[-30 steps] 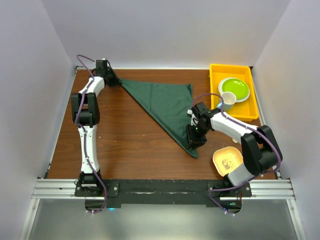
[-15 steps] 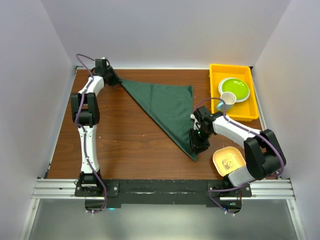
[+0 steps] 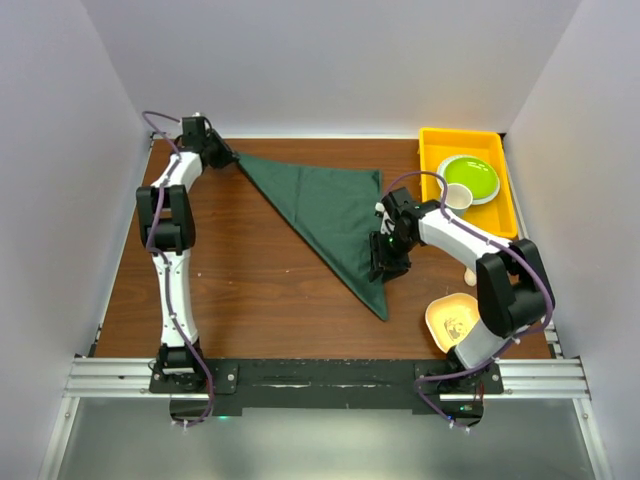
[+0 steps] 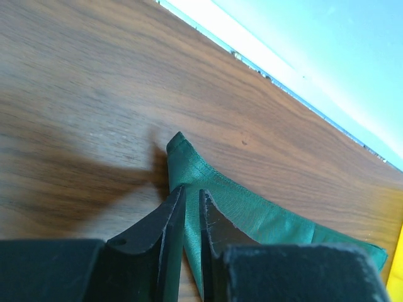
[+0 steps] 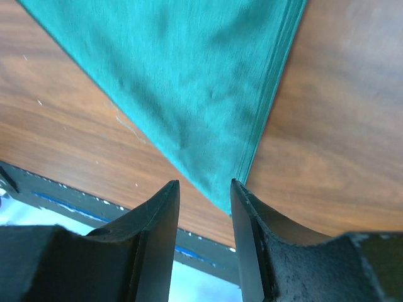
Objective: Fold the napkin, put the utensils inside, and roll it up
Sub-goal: Fold the napkin
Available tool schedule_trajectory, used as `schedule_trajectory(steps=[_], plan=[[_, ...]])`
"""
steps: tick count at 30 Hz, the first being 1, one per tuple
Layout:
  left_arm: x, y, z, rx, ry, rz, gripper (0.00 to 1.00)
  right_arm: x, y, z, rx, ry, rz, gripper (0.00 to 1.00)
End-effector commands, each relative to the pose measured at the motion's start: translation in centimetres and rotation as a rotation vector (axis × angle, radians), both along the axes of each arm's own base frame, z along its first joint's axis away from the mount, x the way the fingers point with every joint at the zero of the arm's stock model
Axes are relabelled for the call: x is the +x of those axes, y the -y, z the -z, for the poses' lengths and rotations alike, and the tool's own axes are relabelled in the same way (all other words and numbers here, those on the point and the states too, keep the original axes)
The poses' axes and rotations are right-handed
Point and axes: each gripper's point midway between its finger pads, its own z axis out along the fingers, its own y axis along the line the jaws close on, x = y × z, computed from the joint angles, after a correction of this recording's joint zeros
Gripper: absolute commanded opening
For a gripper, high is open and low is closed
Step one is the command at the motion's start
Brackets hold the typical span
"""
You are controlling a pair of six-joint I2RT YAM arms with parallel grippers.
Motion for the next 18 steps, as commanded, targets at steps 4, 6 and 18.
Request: schedule_trajectory(steps=[4, 6, 18], plan=[[1.5, -1.4, -1.7, -0.002, 0.059, -0.037, 0.23, 1.0, -0.9, 0.3, 0.059, -0.024, -0.014, 0.42], [1.0, -1.4, -2.4, 0.000, 0.046, -0.025, 0.31, 0.8, -0.9, 0.5, 0.060, -0.028, -0.026, 0.42], [0.3, -2.1, -11.8, 0.083, 0.249, -0.033, 0.28, 2.2, -1.5, 0.4, 0.066, -0.022, -0.065, 0.45]])
